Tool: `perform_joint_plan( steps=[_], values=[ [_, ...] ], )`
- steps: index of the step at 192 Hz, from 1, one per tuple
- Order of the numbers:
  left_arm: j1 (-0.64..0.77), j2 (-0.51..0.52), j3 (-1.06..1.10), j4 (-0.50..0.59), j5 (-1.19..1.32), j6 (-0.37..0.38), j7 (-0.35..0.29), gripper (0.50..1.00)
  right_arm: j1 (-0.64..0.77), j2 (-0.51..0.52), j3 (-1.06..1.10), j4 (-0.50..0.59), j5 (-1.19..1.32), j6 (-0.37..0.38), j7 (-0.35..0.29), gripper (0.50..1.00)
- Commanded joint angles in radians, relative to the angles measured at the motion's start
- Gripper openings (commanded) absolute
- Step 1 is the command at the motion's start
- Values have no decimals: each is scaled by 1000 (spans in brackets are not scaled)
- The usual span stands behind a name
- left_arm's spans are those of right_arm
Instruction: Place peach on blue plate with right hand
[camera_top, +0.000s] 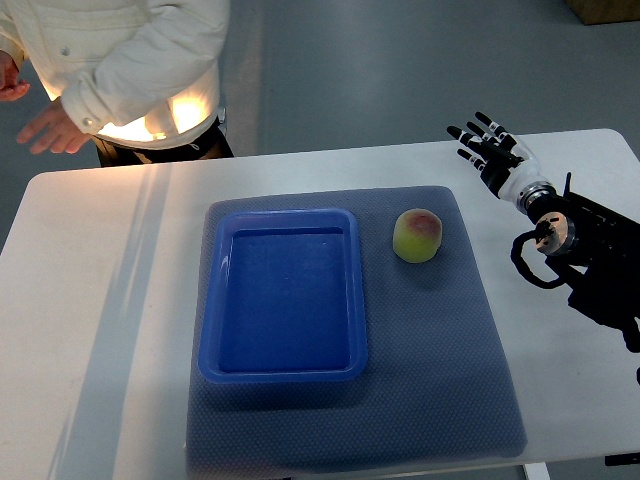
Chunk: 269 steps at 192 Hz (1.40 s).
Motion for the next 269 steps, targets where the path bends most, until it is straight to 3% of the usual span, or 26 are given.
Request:
perform_joint_plan(
  steps=[1,269],
  values=[
    [1,0,-1,0,0,-1,0,1000,0,-2,-1,0,0,0,0,932],
    [1,0,-1,2,0,0,0,1000,13,-4,-13,-8,-31,-15,12,930]
  ],
)
